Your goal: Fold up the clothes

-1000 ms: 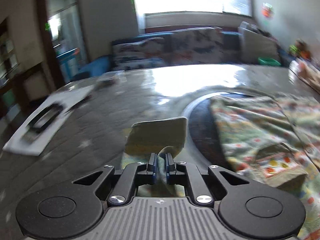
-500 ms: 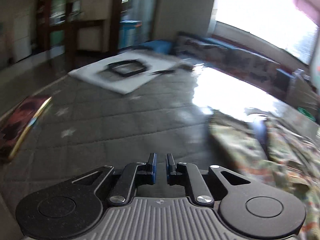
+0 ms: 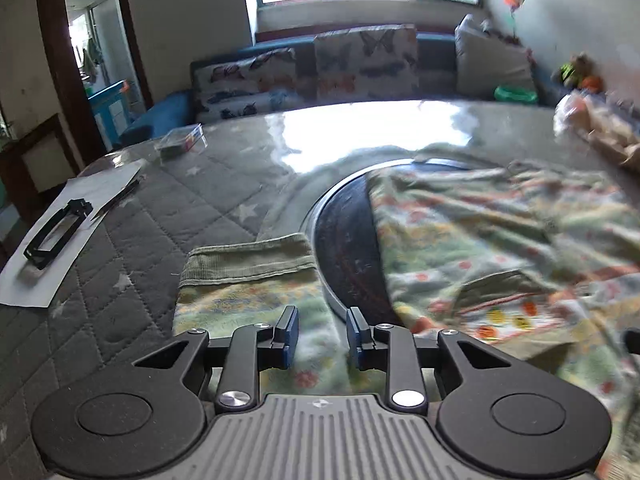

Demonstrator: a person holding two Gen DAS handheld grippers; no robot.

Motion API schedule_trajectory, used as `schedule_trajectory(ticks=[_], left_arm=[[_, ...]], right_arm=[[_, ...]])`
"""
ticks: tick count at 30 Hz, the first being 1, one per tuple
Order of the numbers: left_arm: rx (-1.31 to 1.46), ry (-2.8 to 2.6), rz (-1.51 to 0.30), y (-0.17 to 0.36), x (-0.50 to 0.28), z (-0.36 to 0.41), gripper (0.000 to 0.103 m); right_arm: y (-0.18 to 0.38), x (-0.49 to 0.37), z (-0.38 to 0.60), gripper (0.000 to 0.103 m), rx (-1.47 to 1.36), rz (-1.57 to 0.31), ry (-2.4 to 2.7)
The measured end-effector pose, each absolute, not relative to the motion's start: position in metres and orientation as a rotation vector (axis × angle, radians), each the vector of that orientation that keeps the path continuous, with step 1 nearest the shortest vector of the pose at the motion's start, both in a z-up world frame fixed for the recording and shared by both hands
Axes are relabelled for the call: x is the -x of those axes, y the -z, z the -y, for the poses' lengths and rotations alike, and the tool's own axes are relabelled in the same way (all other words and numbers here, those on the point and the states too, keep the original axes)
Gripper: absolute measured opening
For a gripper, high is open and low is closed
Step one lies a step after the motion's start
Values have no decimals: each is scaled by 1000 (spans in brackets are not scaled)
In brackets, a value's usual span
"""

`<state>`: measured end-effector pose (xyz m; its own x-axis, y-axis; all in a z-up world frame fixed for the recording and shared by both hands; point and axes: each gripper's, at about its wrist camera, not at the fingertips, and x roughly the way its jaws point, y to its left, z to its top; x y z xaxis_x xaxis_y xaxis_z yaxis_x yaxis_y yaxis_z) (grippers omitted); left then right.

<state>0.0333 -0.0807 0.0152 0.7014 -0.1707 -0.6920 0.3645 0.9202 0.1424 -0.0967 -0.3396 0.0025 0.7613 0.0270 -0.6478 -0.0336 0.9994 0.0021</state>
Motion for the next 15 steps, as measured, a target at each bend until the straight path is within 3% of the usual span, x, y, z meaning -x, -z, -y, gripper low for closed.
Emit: schedule_trajectory(ticks=[2,3,6,15], left_arm=[[-295,303,-729,-14,-36,81,24],[-280,282,-729,-14,-33,73,10],[-213,198,-730,-15,-18,40,3],[-12,-55,-725,-18,27,-57,2]], right_arm=[[-2,97,340,103,10,-705,-33],[-2,97,340,103,9,-705,-33],[-2,97,340,103,9,-705,-33],[-3,98,340,103,10,-704,-33]])
